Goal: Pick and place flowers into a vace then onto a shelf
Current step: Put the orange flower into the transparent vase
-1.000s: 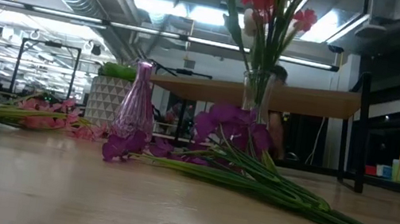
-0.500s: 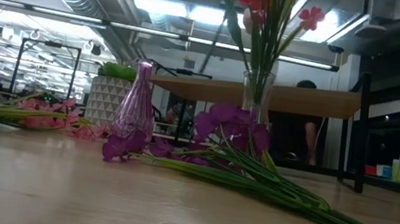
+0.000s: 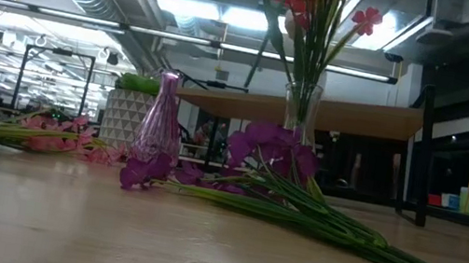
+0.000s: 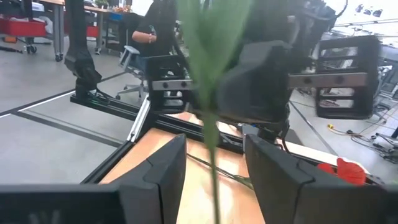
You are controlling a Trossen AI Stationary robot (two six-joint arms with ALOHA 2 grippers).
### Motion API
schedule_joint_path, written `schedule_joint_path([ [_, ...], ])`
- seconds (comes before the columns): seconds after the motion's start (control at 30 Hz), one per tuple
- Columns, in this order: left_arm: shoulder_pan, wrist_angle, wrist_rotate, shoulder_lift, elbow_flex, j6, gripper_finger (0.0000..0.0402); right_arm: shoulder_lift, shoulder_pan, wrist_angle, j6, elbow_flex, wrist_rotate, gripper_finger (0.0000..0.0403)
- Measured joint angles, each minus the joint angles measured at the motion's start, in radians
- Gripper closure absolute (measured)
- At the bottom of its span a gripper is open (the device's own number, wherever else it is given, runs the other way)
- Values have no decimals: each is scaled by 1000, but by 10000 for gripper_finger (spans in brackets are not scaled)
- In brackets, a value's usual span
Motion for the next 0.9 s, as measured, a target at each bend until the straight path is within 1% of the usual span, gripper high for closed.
schedule_joint_path([
  [0.13,24,-1,2,0,0,4,398,0,0,1,5,0,-3,237],
  [0.3,53,2,50,0,0,-16,398,0,0,2,5,0,-3,237],
  [0.6,64,1,57,0,0,-19,398,0,0,5,-7,0,0,242],
  [0.73,64,0,63,0,0,-20,398,0,0,11,-23,0,3,270],
  [0.83,66,-2,108,0,0,-29,398,0,0,22,-24,0,0,305],
  [0.9,66,-2,120,0,0,-30,398,0,0,23,-25,0,-1,331],
])
